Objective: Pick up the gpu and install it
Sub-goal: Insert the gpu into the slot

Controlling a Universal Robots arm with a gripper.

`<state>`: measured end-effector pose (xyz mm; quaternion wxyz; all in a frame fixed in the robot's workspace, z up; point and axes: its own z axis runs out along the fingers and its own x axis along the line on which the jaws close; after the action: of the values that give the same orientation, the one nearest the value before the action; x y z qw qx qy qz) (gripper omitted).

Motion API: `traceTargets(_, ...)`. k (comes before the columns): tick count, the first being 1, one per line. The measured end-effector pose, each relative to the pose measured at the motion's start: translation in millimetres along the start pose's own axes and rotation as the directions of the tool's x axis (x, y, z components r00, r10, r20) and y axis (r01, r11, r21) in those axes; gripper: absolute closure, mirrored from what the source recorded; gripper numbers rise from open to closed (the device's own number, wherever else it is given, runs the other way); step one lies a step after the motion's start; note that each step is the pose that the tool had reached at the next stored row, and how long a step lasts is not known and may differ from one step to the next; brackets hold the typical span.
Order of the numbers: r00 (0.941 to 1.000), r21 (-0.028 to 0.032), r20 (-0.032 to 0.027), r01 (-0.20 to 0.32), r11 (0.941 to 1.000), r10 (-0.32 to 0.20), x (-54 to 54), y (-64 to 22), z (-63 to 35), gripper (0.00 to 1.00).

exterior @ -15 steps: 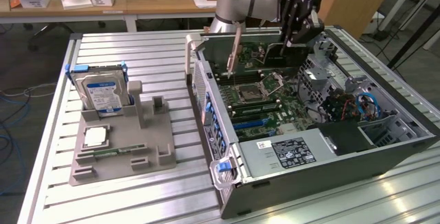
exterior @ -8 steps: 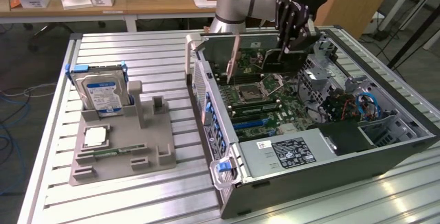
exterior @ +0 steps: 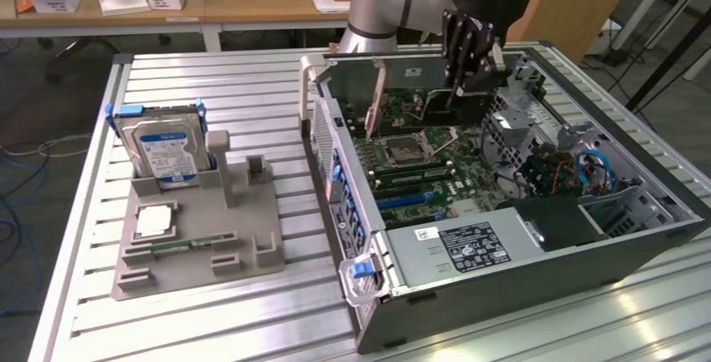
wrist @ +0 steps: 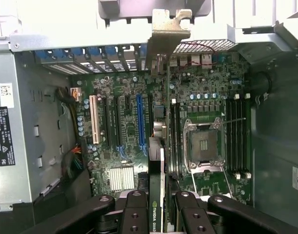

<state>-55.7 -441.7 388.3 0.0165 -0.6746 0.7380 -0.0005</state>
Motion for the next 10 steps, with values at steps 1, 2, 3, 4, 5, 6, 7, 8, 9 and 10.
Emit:
traceTargets(1, 1.0, 0.0, 0.0, 0.0, 1.0, 0.0, 0.1, 0.0, 1.8, 0.74)
traceTargets(2, 1.0, 0.0, 0.0, 0.0, 1.0, 0.0, 0.2, -0.1, 3.6, 0.74)
traceTargets(3, 1.0, 0.0, -0.0001, 0.002, 1.0, -0.002, 0.2, -0.3, 5.3, 0.74)
traceTargets(4, 1.0, -0.0001, 0.0, 0.005, 1.0, -0.005, 0.3, -0.6, 7.2, 0.74)
traceTargets(5, 1.0, -0.0002, 0.0001, 0.01, 1.0, -0.01, 0.3, -1.0, 9.1, 0.74)
traceTargets(6, 0.9999, -0.0004, 0.0001, 0.014, 0.9999, -0.014, 0.4, -1.4, 10.9, 0.74)
traceTargets(7, 0.9998, -0.0004, 0.0003, 0.019, 0.9998, -0.019, 0.3, -1.9, 12.8, 0.74)
traceTargets(8, 0.9997, -0.0006, 0.0004, 0.024, 0.9997, -0.024, 0.3, -2.3, 14.6, 0.74)
traceTargets(9, 0.9996, -0.0006, 0.0006, 0.028, 0.9996, -0.028, 0.3, -2.8, 16.4, 0.74)
traceTargets(10, 0.9995, -0.0007, 0.0007, 0.033, 0.9995, -0.033, 0.3, -3.3, 18.2, 0.74)
